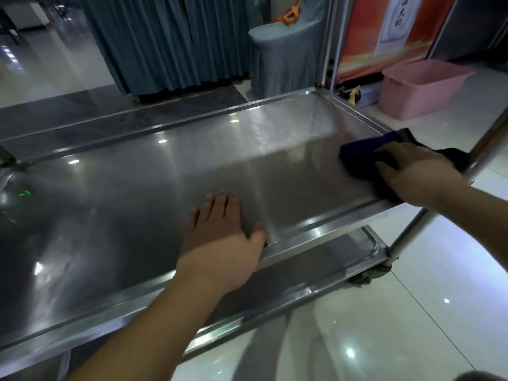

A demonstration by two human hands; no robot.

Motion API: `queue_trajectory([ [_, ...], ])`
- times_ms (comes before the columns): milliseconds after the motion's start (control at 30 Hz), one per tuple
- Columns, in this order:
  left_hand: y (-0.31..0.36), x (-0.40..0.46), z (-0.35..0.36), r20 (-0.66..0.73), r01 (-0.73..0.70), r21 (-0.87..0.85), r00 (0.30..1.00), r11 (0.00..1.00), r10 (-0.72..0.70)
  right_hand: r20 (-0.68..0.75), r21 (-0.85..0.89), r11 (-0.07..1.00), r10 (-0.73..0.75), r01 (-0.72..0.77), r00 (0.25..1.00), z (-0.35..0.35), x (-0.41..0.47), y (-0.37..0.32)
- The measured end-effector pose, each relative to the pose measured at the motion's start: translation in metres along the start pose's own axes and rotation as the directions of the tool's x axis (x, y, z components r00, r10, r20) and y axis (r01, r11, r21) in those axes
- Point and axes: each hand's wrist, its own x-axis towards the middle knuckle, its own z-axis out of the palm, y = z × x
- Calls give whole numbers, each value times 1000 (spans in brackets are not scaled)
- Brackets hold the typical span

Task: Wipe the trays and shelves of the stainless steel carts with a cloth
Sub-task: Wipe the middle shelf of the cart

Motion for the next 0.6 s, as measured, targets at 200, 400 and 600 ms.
queue_trajectory([
  [200,1,-3,-1,5,9,-3,1000,1000,-9,-83,-19,1000,12,-13,996,8,-56,-17],
  [400,2,-7,0,-8,7,-12,1000,1000,-7,-174,102,989,-88,107,981,19,-102,-52],
  [600,4,-6,-1,-6,23,-1,1000,1000,-23,-158,107,962,-235,253,959,28,-125,-95],
])
